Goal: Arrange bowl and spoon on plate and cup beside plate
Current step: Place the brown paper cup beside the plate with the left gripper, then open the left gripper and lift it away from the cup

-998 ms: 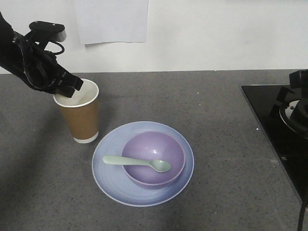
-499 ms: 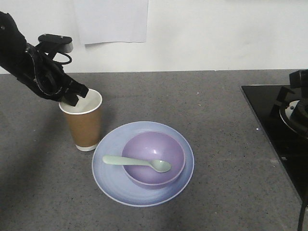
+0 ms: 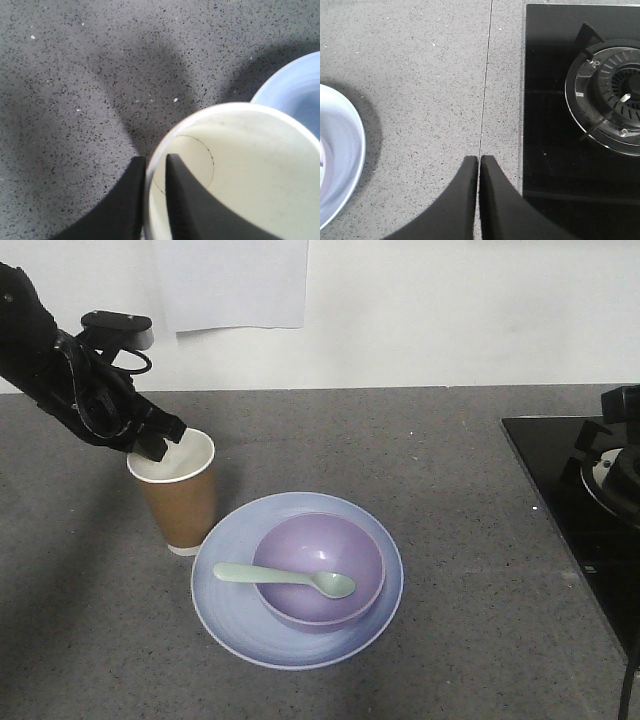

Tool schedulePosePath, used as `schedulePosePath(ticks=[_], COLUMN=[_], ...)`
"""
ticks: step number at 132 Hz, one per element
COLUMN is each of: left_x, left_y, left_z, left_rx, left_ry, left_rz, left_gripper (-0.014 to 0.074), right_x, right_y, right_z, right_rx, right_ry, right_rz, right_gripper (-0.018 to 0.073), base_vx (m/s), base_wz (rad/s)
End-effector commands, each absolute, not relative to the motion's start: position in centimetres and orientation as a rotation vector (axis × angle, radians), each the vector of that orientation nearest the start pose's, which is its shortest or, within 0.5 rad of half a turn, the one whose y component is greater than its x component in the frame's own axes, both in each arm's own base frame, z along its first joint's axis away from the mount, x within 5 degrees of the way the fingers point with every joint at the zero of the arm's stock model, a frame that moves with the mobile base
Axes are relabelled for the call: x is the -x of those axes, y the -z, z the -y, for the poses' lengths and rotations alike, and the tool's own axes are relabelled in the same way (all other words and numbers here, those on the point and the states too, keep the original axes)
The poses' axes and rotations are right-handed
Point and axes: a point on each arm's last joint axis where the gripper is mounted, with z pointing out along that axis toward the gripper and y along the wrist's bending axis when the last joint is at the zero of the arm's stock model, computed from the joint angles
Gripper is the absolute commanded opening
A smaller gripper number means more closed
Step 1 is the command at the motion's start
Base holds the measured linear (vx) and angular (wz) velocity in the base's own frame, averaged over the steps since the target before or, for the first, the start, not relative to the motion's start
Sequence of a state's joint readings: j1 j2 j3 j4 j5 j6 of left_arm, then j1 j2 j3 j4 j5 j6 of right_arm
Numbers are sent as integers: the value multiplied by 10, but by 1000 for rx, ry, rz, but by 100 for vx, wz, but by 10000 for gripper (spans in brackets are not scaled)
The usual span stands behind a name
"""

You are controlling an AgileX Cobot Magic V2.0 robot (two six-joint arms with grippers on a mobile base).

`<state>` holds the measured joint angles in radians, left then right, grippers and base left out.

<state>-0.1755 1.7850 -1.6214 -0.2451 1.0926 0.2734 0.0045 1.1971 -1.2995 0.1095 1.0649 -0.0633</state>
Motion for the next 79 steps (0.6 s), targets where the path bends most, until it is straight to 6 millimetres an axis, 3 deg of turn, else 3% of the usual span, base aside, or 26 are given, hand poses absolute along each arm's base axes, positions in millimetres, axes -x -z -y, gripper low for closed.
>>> schedulePosePath(ticks=[1,41,67,79], left_x=[-370,-369,-364,-358], left_y=[-338,-345,-380,-398], left_z=[88,88,87,86], left_rx=[-489,-486,-488,-483], left_ry=[315,315,307,305], left_rz=[-2573,-2555,-2457,-2407], left_gripper=[200,327,325,283], right_x=[-230,-230,-230,-230], right_y=[-416,-416,-416,-416], right_z=[-8,-8,-8,-8], right_rx=[61,61,61,61], right_ry=[-104,-104,-104,-104], right_rz=[-2339,-2339,-2339,-2339], right_gripper=[-1,-1,-1,-1], base_vx=[0,0,0,0], base_wz=[0,0,0,0])
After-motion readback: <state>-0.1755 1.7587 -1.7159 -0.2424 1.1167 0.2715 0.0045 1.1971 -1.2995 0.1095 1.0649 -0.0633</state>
